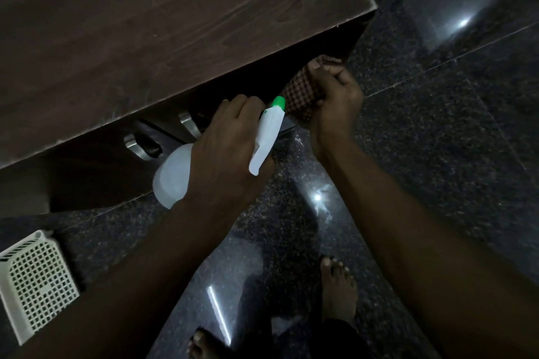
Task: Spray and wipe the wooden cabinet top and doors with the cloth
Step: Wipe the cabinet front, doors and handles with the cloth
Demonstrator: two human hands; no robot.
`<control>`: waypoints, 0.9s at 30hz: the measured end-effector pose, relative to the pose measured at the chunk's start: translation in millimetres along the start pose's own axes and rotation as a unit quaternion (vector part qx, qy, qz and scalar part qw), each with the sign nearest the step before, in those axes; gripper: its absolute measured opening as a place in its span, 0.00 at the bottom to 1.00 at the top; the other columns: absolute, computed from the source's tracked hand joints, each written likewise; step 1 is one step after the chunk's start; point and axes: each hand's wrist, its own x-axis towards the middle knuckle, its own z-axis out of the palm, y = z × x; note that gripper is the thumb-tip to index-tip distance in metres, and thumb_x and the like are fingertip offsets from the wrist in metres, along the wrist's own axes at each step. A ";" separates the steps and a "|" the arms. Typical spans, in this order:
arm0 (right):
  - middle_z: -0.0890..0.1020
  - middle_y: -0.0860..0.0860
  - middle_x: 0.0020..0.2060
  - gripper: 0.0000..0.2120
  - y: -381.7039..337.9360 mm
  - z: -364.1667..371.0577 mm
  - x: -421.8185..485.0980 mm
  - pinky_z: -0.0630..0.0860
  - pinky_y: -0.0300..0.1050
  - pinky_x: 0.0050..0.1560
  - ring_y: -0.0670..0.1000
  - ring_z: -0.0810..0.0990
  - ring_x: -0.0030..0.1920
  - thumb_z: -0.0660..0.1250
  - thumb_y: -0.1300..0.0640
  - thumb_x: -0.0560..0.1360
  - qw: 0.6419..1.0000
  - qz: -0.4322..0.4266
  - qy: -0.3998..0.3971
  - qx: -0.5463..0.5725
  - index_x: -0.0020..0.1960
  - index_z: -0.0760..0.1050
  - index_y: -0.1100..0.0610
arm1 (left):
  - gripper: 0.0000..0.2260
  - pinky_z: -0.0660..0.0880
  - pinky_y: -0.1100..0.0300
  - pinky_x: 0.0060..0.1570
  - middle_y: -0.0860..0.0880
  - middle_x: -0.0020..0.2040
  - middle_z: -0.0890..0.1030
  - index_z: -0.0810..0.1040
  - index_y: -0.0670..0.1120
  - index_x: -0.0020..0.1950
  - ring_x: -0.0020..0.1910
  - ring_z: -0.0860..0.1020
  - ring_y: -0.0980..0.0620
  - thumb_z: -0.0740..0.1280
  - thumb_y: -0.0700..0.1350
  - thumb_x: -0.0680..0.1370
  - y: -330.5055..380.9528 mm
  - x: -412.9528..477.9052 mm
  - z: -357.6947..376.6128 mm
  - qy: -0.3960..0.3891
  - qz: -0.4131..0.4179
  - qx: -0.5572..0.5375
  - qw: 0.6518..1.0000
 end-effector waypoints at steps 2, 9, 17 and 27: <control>0.79 0.51 0.36 0.03 -17.0 1.4 5.1 0.76 0.43 0.39 0.49 0.77 0.39 0.71 0.61 0.68 0.998 -0.006 0.012 0.060 0.37 0.77 0.58 | 0.07 0.64 0.51 0.34 0.47 0.42 0.69 0.69 0.40 0.44 0.40 0.68 0.45 0.59 0.42 0.69 -0.2 -0.5 -0.5 -0.001 0.001 -0.001 1.000; 0.83 0.57 0.49 0.18 -24.0 -12.0 17.5 0.81 0.48 0.51 0.55 0.83 0.52 0.62 0.49 0.82 0.979 0.041 -0.011 0.198 0.55 0.79 0.64 | 0.04 0.66 0.45 0.35 0.46 0.40 0.69 0.68 0.40 0.42 0.39 0.67 0.45 0.58 0.41 0.71 -3.7 3.0 1.2 0.005 0.006 -0.017 1.000; 0.81 0.50 0.39 0.09 10.4 -13.6 6.5 0.76 0.46 0.44 0.50 0.80 0.43 0.69 0.52 0.70 0.989 0.111 0.003 0.098 0.45 0.80 0.57 | 0.07 0.67 0.46 0.34 0.47 0.41 0.69 0.67 0.41 0.43 0.39 0.68 0.45 0.57 0.44 0.70 -4.6 3.2 7.0 0.000 0.007 -0.016 1.000; 0.79 0.58 0.51 0.27 -24.7 -14.0 -0.7 0.78 0.41 0.42 0.49 0.80 0.46 0.62 0.78 0.67 0.986 -0.036 -0.081 0.140 0.66 0.70 0.65 | 0.05 0.65 0.49 0.35 0.48 0.41 0.67 0.64 0.45 0.43 0.39 0.67 0.45 0.57 0.44 0.70 -5.4 5.8 5.2 0.008 0.009 -0.041 0.999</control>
